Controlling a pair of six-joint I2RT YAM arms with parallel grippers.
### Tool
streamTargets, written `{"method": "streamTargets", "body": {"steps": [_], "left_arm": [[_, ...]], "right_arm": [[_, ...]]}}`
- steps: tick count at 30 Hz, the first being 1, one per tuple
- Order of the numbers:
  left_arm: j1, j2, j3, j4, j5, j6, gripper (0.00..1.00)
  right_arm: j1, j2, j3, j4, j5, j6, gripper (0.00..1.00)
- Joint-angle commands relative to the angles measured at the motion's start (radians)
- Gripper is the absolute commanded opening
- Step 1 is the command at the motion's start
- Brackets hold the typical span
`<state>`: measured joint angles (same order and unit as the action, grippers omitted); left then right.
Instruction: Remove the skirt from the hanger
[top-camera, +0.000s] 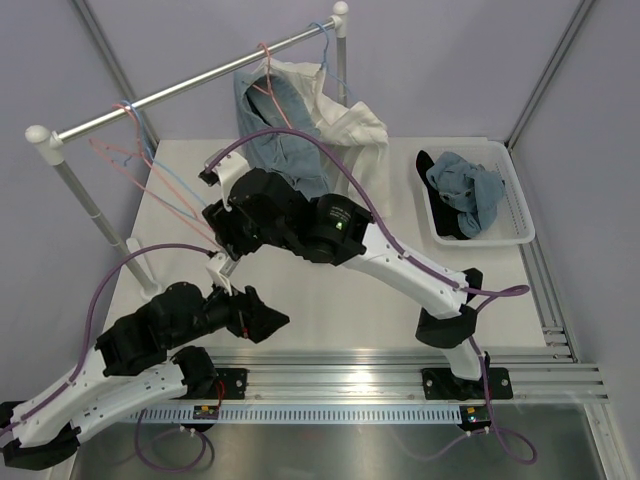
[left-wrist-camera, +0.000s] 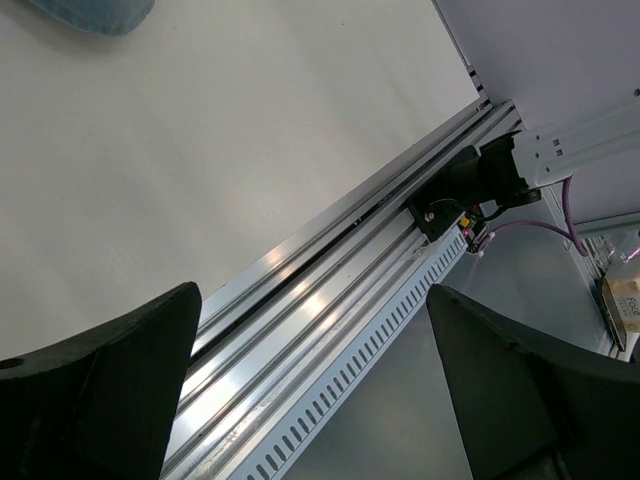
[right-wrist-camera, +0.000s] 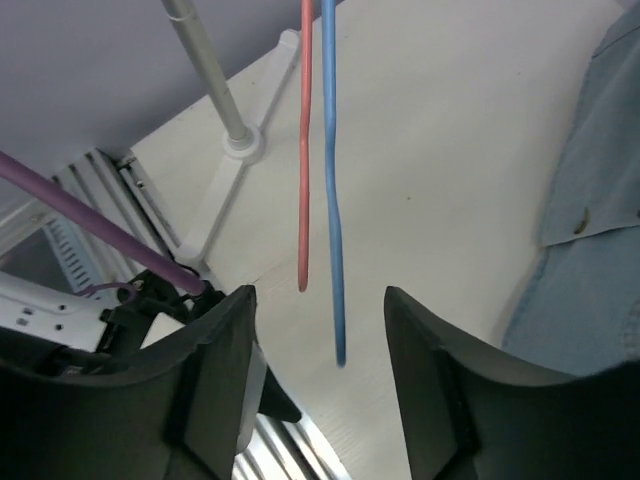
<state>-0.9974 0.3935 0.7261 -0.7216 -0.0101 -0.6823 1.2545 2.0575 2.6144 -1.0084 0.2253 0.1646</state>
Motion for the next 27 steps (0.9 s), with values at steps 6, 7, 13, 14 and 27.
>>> {"method": "streamTargets", "body": {"steps": [6,7,13,14,27], "left_arm": [[0.0,0.002,-0.013,0.053,0.021,0.0,0.99],[0.002,0.001,-0.014,0.05,0.021,0.0,0.99],[0.002,-0.002,-0.027,0.059,0.029,0.001,0.99],[0.002,-0.004,-0.03,0.059,0.029,0.001,0.99],[0.002,0.019,-0.051,0.091,0.047,0.003,0.99]], "right_arm": [[-0.073,-0.18,-0.178,0.143,0.233,0.022,0.83],[-0.11,-0.197,-0.209,0.149,0.232,0.03,0.87],[-0.196,-0.329,-0.356,0.221,0.298,-0.017,0.99],[-0.219,-0.35,-0.37,0.228,0.292,-0.02,0.99],[-0.423,-0.373,-0.594,0.287,0.027,-0.141,0.9]]}}
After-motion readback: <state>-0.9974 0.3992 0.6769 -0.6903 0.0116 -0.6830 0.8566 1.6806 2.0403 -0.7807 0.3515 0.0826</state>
